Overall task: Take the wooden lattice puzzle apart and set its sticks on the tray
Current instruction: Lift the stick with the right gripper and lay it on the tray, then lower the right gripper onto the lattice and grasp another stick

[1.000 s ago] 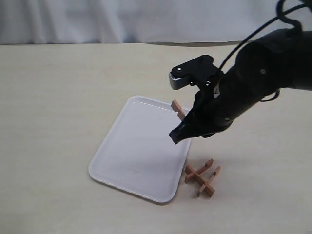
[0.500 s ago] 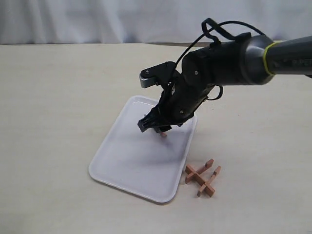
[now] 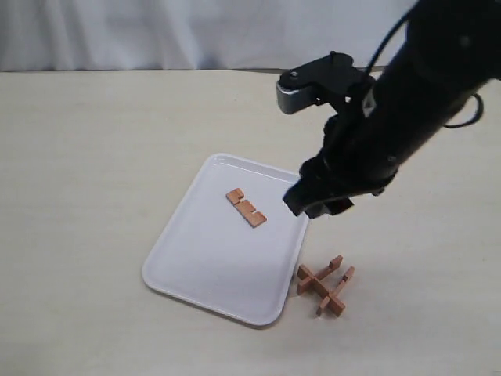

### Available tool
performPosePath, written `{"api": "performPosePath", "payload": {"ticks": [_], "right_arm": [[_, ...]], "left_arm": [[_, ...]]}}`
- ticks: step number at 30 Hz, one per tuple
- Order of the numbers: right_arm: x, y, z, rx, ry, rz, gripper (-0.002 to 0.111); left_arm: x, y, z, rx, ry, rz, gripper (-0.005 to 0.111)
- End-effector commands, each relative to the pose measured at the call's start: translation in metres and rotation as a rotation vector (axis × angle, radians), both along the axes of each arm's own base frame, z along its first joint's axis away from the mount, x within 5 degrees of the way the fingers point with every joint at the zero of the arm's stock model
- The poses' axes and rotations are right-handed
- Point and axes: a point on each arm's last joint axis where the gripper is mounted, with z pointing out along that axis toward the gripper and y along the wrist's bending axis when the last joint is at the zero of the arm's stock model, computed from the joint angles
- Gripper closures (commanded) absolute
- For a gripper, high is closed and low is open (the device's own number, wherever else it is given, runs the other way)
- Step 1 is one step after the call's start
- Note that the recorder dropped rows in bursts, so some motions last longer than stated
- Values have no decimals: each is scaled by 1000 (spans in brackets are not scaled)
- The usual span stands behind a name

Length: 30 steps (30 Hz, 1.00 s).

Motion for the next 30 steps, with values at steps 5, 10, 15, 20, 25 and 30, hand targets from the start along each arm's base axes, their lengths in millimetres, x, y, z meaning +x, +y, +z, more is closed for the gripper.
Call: {"api": "performPosePath", "payload": {"ticks": [5, 10, 15, 20, 25, 30], "right_arm": [[-68, -21, -47, -57, 142, 9, 58], [-74, -24, -75, -55, 84, 7, 58], [-67, -22, -97, -70, 158, 2, 62], [-61, -20, -106, -79, 193, 1, 62], [-62, -4, -110, -80, 161, 71, 62], [-57, 6, -116, -86, 112, 90, 62]], "left_arm": [[0, 0, 0, 1, -4, 0, 107], [0, 0, 0, 1, -4, 0, 107], [0, 0, 0, 1, -4, 0, 107], [0, 0, 0, 1, -4, 0, 107], [0, 0, 0, 1, -4, 0, 107], [0, 0, 0, 1, -9, 0, 107]]}}
